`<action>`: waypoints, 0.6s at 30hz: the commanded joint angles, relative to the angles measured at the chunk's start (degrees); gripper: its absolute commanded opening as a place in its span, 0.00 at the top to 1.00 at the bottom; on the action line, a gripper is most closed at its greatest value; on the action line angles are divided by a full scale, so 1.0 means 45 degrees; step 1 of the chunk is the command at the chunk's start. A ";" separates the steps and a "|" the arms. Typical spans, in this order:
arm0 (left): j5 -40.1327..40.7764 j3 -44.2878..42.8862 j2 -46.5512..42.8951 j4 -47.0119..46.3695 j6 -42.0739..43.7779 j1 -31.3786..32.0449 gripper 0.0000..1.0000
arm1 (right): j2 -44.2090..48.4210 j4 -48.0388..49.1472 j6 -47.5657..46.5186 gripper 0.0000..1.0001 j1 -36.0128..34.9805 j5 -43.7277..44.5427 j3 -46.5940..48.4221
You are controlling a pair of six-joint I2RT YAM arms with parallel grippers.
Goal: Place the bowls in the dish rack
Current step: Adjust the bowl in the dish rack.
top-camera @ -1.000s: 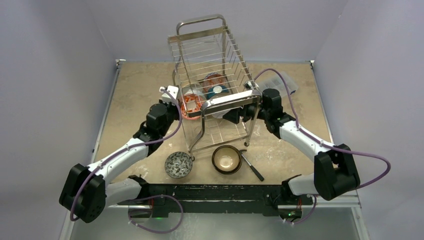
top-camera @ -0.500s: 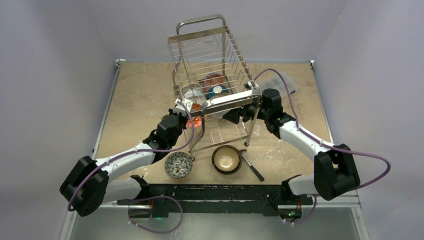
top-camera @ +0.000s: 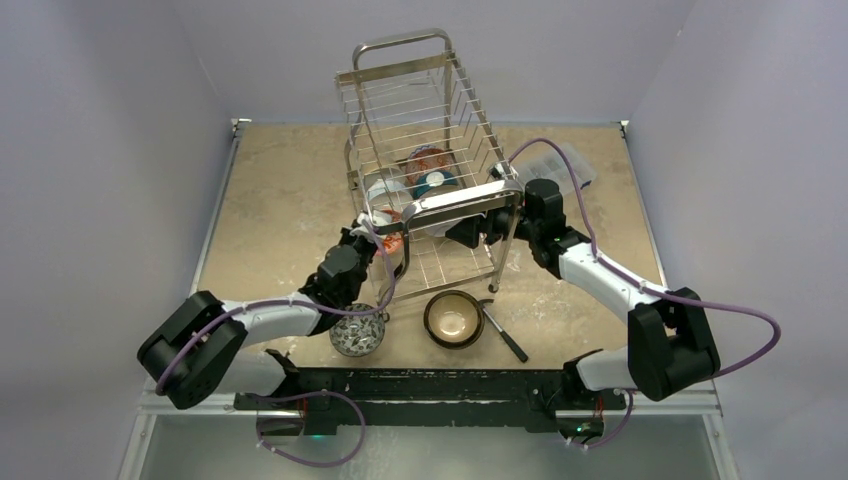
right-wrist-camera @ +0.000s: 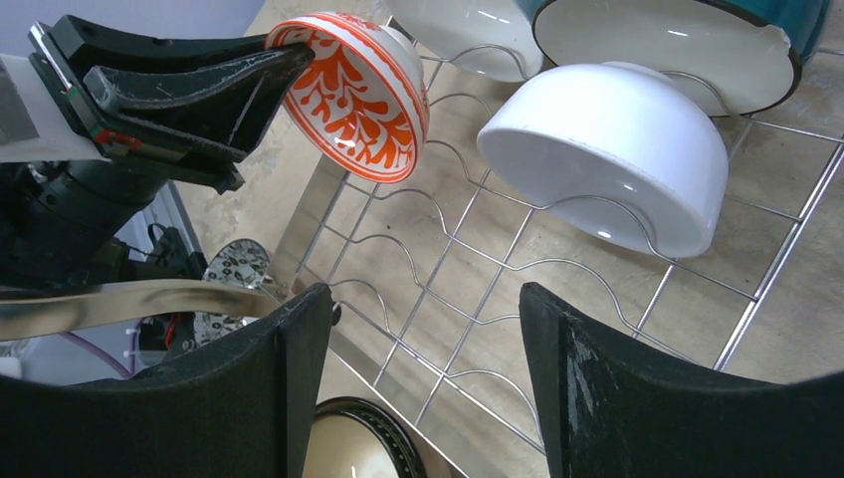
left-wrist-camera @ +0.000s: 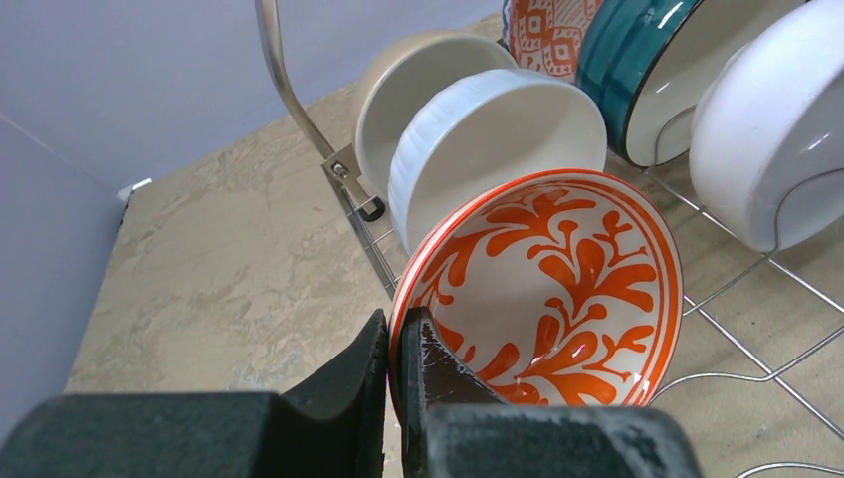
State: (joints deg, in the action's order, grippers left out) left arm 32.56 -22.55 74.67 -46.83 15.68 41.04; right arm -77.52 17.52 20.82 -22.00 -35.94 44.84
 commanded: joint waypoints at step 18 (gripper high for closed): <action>0.1734 0.0264 0.3365 -0.8487 0.5620 0.1300 1.00 | 0.0239 0.0688 0.0215 0.28 -0.0072 -0.0739 -0.0257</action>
State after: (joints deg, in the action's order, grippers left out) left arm 39.44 -21.61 88.31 -72.42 34.04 46.26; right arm -77.52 19.62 21.54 -21.82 -36.99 44.23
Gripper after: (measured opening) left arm 0.038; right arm 0.718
